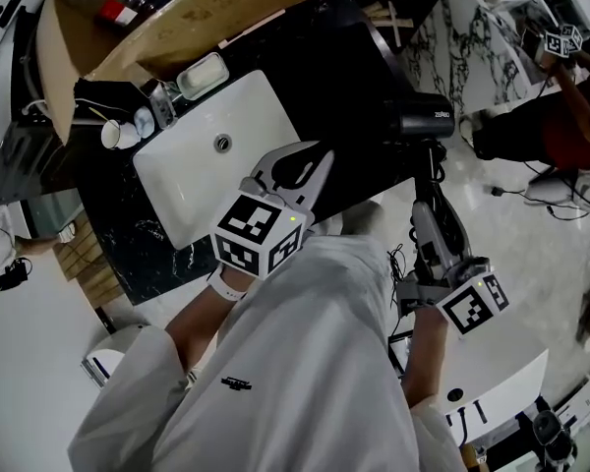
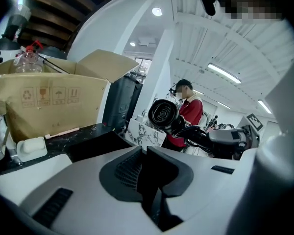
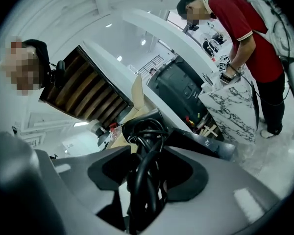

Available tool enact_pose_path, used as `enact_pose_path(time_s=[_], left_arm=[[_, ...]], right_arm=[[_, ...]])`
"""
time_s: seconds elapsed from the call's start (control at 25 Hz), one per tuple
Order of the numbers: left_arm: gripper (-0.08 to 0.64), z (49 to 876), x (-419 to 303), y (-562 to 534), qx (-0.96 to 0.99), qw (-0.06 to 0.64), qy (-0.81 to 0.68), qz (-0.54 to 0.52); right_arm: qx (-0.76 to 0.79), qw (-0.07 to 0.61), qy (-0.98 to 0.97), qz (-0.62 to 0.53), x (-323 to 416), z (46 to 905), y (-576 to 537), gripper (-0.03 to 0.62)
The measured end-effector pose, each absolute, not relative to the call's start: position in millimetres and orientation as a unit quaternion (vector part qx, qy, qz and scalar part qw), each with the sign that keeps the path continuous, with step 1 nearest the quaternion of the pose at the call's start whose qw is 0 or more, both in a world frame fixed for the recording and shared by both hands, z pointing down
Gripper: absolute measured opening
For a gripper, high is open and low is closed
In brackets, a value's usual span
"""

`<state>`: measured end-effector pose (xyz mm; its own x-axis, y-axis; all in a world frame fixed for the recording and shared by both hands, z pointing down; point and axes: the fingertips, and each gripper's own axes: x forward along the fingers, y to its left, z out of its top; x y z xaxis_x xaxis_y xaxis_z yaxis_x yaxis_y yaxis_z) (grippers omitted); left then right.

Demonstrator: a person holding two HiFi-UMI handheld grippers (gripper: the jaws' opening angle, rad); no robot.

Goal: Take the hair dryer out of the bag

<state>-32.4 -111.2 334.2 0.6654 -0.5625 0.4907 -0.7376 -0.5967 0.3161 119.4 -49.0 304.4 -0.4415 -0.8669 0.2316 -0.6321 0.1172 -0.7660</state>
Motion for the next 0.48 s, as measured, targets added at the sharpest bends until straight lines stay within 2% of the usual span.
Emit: enact_pose_path(time_s=[0.16,0.48], left_arm=[[0.009,314.3,-34.4,-111.1,0.879,0.246,-0.381,0.149],[0.008,292.1,-29.4,-103.5,0.885,0.236,-0.379,0.130]], right_arm=[[-0.503,0.160,0.739,-0.419,118.7,290.8,-64.8,0.221],[-0.481,0.190,0.758,-0.398,116.6,262.3,-90.1,0.221]])
